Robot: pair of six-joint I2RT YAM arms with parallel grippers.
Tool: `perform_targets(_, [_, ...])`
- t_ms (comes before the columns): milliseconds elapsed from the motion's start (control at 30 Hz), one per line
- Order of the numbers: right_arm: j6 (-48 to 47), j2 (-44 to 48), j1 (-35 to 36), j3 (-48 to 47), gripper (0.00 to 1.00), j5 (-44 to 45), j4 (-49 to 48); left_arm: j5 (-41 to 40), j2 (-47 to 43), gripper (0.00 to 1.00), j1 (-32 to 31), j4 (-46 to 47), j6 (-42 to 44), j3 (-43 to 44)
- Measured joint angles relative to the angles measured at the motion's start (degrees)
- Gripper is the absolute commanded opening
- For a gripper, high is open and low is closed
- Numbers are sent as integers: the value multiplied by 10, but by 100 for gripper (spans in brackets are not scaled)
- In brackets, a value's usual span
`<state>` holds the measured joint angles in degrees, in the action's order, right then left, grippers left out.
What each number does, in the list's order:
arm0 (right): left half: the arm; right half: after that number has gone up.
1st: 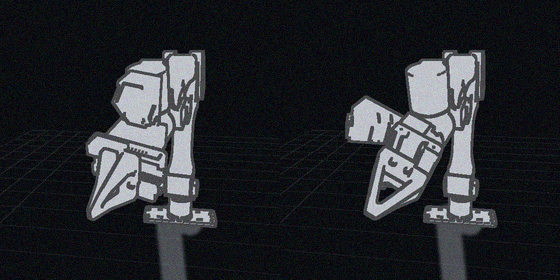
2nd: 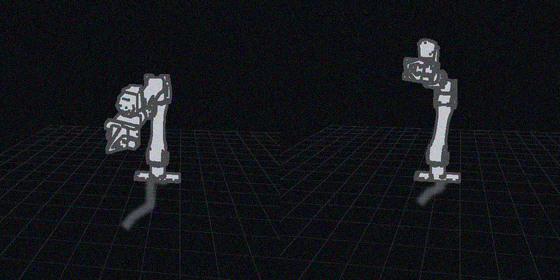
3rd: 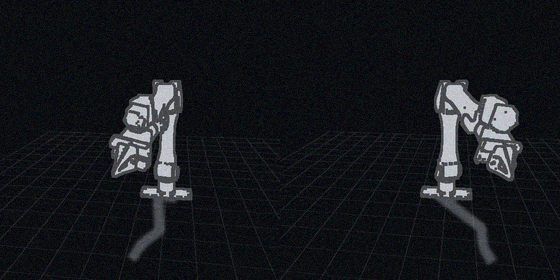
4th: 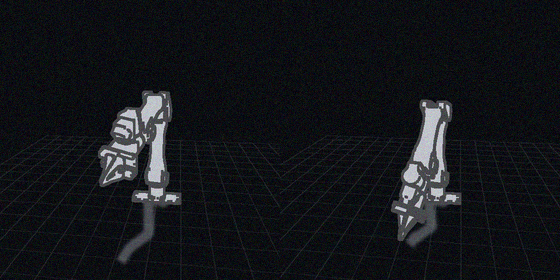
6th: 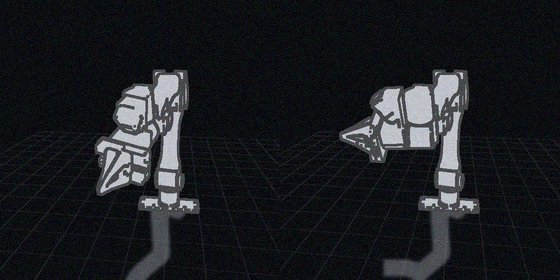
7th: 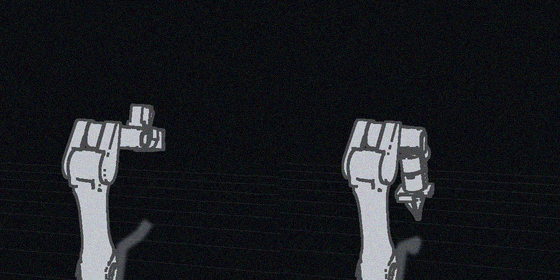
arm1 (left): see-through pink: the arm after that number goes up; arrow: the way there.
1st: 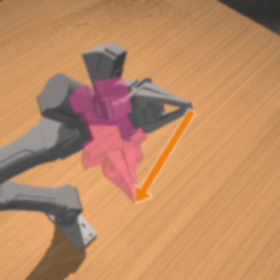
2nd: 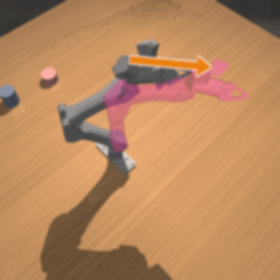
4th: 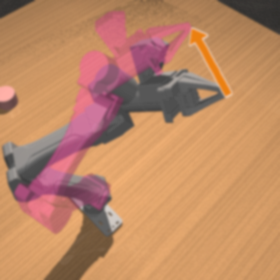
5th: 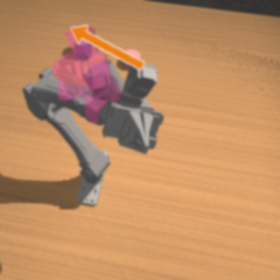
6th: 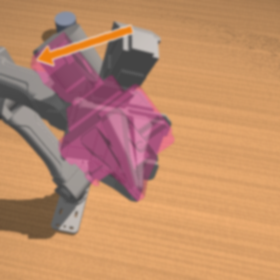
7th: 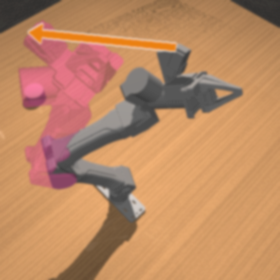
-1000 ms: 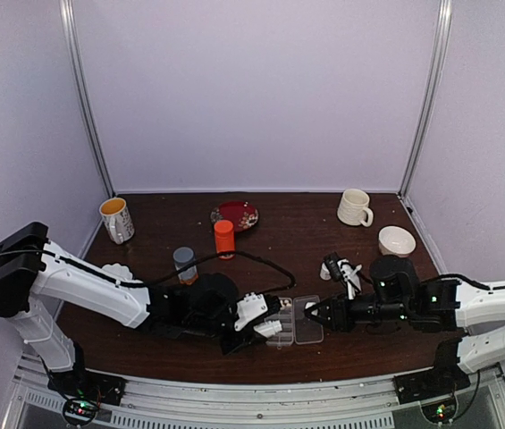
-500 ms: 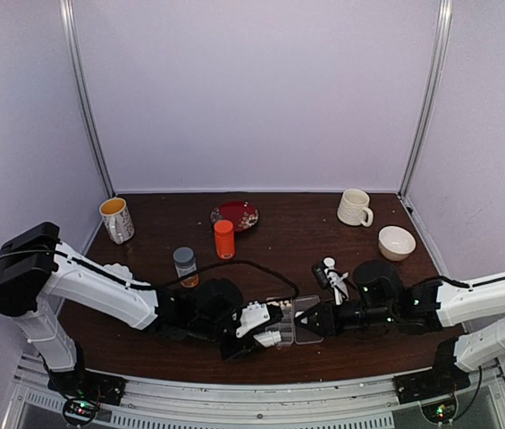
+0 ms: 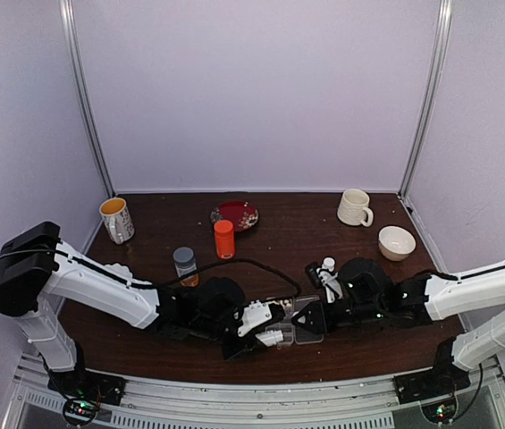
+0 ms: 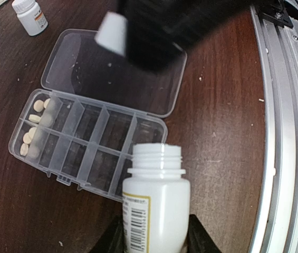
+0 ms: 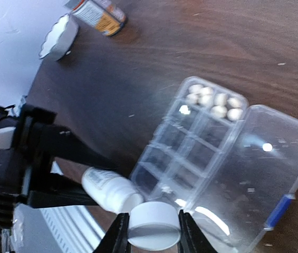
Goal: Sort the pills into containers
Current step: Place the lid of the pill bottle at the center of the board.
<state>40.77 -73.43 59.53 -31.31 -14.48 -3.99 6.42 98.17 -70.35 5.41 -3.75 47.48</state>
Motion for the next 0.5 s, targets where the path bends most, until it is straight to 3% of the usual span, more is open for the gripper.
perform_targets(200, [-60, 63, -73, -5, 0, 78, 169, 0, 1, 12, 0, 0, 0, 0])
perform_targets(300, [-86, 54, -87, -20, 5, 100, 255, 0, 4, 12, 0, 0, 0, 1])
perform_targets(500, [-120, -5, -88, -42, 35, 116, 343, 0, 4, 11, 0, -1, 0, 2])
